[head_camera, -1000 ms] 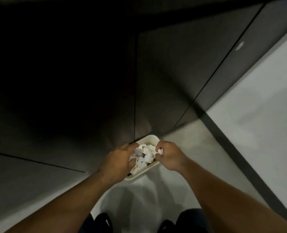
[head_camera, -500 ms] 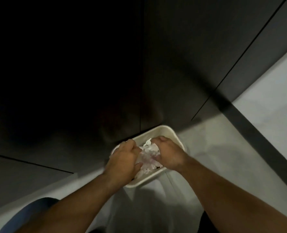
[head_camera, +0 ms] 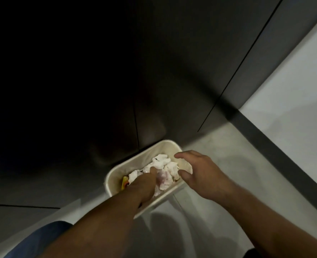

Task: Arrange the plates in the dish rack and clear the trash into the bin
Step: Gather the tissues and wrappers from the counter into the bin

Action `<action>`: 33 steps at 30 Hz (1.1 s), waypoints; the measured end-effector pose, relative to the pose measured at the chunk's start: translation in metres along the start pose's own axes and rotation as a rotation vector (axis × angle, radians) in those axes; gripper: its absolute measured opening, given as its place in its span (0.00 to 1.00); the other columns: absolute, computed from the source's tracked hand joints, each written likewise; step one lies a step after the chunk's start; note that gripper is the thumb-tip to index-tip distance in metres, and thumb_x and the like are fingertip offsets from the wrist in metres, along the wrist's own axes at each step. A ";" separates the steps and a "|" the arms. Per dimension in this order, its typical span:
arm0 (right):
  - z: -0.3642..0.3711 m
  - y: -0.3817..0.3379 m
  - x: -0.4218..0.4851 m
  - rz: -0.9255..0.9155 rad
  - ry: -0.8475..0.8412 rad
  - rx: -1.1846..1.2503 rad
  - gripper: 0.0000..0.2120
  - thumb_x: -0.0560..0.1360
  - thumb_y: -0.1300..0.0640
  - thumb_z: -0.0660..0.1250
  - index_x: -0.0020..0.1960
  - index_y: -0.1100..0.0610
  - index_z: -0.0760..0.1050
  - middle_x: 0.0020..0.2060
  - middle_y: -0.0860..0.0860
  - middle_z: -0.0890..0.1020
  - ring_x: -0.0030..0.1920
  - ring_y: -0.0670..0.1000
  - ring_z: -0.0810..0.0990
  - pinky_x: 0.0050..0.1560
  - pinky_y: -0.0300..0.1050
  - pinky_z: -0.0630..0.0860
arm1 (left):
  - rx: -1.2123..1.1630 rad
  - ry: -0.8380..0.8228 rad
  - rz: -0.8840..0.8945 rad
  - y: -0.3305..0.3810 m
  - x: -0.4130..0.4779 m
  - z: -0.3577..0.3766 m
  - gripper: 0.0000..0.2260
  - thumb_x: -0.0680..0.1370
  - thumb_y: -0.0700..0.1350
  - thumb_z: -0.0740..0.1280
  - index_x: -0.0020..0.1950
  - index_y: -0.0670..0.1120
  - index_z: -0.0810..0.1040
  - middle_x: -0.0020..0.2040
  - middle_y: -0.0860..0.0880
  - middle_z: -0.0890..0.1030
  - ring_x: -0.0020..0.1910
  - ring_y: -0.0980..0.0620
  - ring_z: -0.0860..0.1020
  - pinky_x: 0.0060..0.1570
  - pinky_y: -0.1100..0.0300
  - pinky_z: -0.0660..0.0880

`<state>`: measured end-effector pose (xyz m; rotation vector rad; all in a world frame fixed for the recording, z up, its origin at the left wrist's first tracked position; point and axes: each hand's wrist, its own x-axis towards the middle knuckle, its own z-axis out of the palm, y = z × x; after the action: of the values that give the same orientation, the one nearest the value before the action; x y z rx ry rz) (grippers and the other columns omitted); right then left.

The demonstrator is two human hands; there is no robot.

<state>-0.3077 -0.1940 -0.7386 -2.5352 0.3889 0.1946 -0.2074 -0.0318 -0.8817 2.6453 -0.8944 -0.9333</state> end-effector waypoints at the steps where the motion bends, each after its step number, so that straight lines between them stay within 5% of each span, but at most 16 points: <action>1: 0.000 0.001 0.001 0.012 0.006 0.018 0.21 0.78 0.53 0.69 0.70 0.45 0.71 0.67 0.44 0.75 0.63 0.47 0.74 0.61 0.38 0.68 | -0.032 -0.059 0.014 -0.005 0.001 -0.001 0.18 0.76 0.58 0.55 0.65 0.59 0.69 0.68 0.50 0.72 0.62 0.47 0.71 0.65 0.51 0.66; 5: -0.006 -0.003 0.007 -0.002 0.049 0.078 0.21 0.78 0.54 0.69 0.70 0.47 0.72 0.65 0.47 0.77 0.62 0.49 0.75 0.62 0.40 0.71 | -0.087 -0.188 -0.071 -0.009 -0.002 -0.017 0.18 0.76 0.44 0.60 0.64 0.55 0.60 0.63 0.45 0.75 0.59 0.43 0.74 0.60 0.50 0.71; 9: -0.021 -0.019 0.013 -0.013 0.015 0.096 0.21 0.79 0.53 0.67 0.71 0.47 0.70 0.66 0.47 0.76 0.65 0.48 0.74 0.62 0.38 0.69 | -0.035 -0.041 -0.015 0.001 -0.029 -0.050 0.19 0.81 0.49 0.57 0.72 0.50 0.64 0.64 0.45 0.77 0.61 0.45 0.76 0.60 0.53 0.72; 14: -0.077 -0.067 0.005 -0.046 0.005 0.118 0.20 0.79 0.53 0.67 0.70 0.48 0.72 0.67 0.45 0.73 0.65 0.45 0.72 0.66 0.38 0.68 | 0.010 0.098 0.125 0.025 -0.104 -0.144 0.17 0.82 0.53 0.57 0.70 0.52 0.70 0.65 0.50 0.76 0.61 0.49 0.75 0.59 0.57 0.71; 22: -0.243 -0.175 -0.050 -0.086 0.102 0.157 0.15 0.78 0.49 0.66 0.65 0.45 0.75 0.58 0.37 0.72 0.58 0.38 0.71 0.57 0.30 0.65 | 0.054 0.367 0.387 0.110 -0.272 -0.351 0.17 0.79 0.60 0.55 0.54 0.54 0.78 0.52 0.57 0.75 0.51 0.61 0.73 0.50 0.60 0.74; 26: -0.339 -0.232 -0.087 -0.119 0.173 0.176 0.13 0.78 0.49 0.67 0.62 0.45 0.76 0.54 0.36 0.72 0.51 0.35 0.72 0.48 0.25 0.65 | 0.058 0.478 0.449 0.162 -0.349 -0.451 0.16 0.79 0.59 0.56 0.52 0.52 0.78 0.52 0.57 0.75 0.49 0.61 0.74 0.49 0.61 0.75; 33: -0.466 -0.307 -0.135 -0.211 0.214 0.185 0.08 0.77 0.49 0.68 0.56 0.45 0.77 0.50 0.36 0.73 0.50 0.37 0.75 0.47 0.30 0.70 | 0.058 0.622 0.415 0.222 -0.445 -0.556 0.15 0.79 0.59 0.56 0.52 0.54 0.79 0.52 0.59 0.75 0.49 0.63 0.74 0.48 0.62 0.75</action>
<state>-0.3126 -0.1742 -0.1651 -2.3978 0.2069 -0.1864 -0.2414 0.0511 -0.1414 2.4017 -1.2192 0.0177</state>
